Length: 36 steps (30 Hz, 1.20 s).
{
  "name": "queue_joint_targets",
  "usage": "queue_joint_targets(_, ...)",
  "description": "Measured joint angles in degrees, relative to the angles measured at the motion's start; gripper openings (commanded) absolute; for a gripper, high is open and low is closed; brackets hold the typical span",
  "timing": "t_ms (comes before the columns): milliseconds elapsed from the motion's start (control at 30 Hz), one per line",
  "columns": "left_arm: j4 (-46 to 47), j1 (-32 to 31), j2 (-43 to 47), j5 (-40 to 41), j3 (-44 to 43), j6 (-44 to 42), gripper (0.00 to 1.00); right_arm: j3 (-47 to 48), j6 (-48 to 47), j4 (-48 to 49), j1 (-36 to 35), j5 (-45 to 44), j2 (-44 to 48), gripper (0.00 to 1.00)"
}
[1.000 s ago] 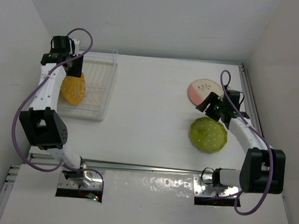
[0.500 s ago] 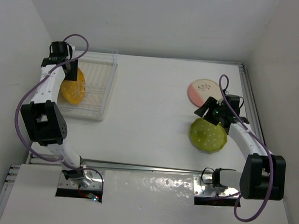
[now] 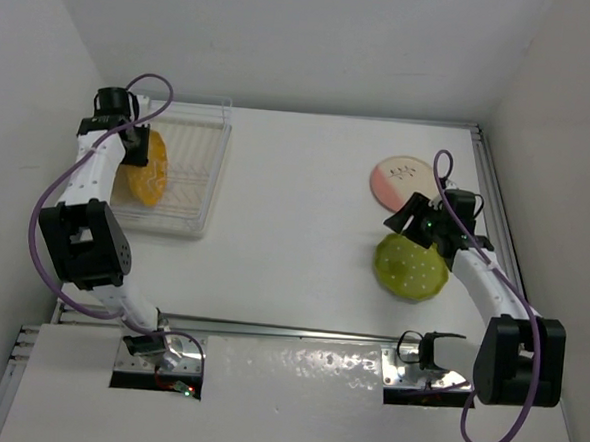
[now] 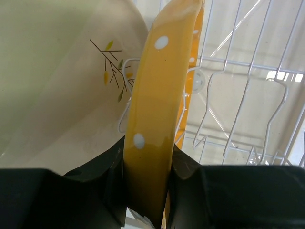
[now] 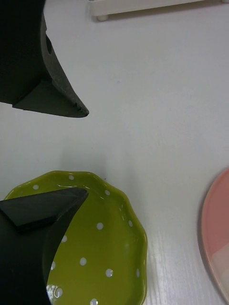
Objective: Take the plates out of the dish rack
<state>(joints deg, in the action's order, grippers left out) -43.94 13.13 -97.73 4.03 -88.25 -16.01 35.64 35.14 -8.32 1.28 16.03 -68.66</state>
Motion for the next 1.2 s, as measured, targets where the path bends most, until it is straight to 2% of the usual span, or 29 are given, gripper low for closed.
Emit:
queue_joint_targets(200,-3.21,0.09,0.33,-1.81,-2.95,-0.15,0.00,0.48,-1.18,-1.16,0.00,-0.17,1.16,0.58)
queue_joint_targets(467,-1.90,0.26,4.17,-3.17,-11.26,0.33,0.00,4.79,-3.72,-2.54,0.00,2.38,2.21,0.57)
queue_joint_targets(567,-1.01,0.11,5.20,-6.80,-14.82,1.79,0.00,5.09,-4.11,-2.54,0.00,3.72,2.60,0.53)
queue_joint_targets(733,-1.29,0.00,5.51,-13.38,-18.25,4.39,0.00,5.11,-4.09,-2.97,-0.42,5.01,2.60,0.52)
queue_joint_targets(900,-4.59,-0.17,5.31,-22.40,-20.52,7.30,0.00,7.15,-4.11,-4.22,-3.78,5.68,2.62,0.60)
queue_joint_targets(1000,-5.64,-2.34,5.33,-26.58,-21.20,7.21,0.00,9.70,-4.52,-3.28,-8.13,5.51,2.62,0.68)
queue_joint_targets(1067,-5.16,-6.23,5.38,-30.10,-19.93,5.20,0.00,11.02,-4.79,-0.87,-11.85,5.53,2.51,0.78)
queue_joint_targets(1100,-5.03,-8.57,5.40,-32.44,-18.78,4.22,0.00,11.47,-4.72,0.57,-12.85,5.77,2.40,0.99)
queue_joint_targets(1200,-5.18,-15.52,5.40,-40.92,-13.70,2.36,0.00,14.62,-4.59,4.09,-16.68,6.99,-0.39,0.99)
